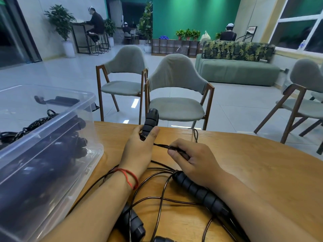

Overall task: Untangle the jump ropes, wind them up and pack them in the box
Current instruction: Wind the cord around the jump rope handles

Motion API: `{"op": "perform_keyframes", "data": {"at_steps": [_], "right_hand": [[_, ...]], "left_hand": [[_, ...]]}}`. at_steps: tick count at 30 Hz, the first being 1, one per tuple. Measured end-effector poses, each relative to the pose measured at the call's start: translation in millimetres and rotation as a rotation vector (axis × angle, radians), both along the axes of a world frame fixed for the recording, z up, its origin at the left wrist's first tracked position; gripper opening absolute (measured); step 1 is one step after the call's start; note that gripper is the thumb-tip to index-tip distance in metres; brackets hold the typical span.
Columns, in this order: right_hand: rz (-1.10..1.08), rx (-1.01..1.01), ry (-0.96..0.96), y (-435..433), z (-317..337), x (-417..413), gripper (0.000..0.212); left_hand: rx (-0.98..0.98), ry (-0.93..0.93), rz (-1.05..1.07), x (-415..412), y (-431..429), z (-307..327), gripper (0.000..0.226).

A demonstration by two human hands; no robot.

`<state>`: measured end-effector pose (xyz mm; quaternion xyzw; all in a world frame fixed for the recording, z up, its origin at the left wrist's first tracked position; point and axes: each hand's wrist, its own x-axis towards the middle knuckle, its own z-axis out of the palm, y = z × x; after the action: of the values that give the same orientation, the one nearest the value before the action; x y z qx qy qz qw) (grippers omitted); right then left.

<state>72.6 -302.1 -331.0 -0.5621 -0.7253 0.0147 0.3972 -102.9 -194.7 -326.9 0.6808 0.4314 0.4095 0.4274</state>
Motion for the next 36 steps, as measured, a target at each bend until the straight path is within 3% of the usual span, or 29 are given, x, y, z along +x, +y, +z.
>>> {"op": "perform_keyframes", "data": {"at_steps": [3,10,16,22,25,27,31,36], "right_hand": [[-0.038,0.073,-0.041,-0.7,-0.4,2.2,0.015],[-0.082,0.154,-0.078,-1.2,-0.3,3.0,0.016],[-0.095,0.196,0.046,0.0,15.0,12.5,0.011],[0.05,-0.019,0.293,-6.4,38.2,18.6,0.01],[0.054,-0.07,0.243,-4.8,37.7,16.2,0.006],[0.052,-0.098,0.194,-3.3,35.6,14.5,0.005],[0.017,-0.164,0.222,-5.8,41.1,20.1,0.01],[0.008,-0.393,0.521,-2.5,51.3,35.0,0.027]], "left_hand": [[0.049,0.083,-0.073,2.8,-2.5,-2.9,0.068],[0.105,0.226,-0.191,3.4,-12.6,-1.7,0.055],[0.203,0.391,-0.277,-2.5,-20.4,3.2,0.065],[0.327,0.471,-0.381,-2.6,-30.5,10.5,0.066],[0.413,0.588,-0.305,-0.1,-30.5,9.6,0.074],[0.467,0.646,-0.296,0.4,-28.4,7.6,0.065],[0.57,0.643,-0.435,-0.8,-31.4,11.1,0.058],[0.71,0.535,-0.571,-0.3,-42.6,16.3,0.073]]}}
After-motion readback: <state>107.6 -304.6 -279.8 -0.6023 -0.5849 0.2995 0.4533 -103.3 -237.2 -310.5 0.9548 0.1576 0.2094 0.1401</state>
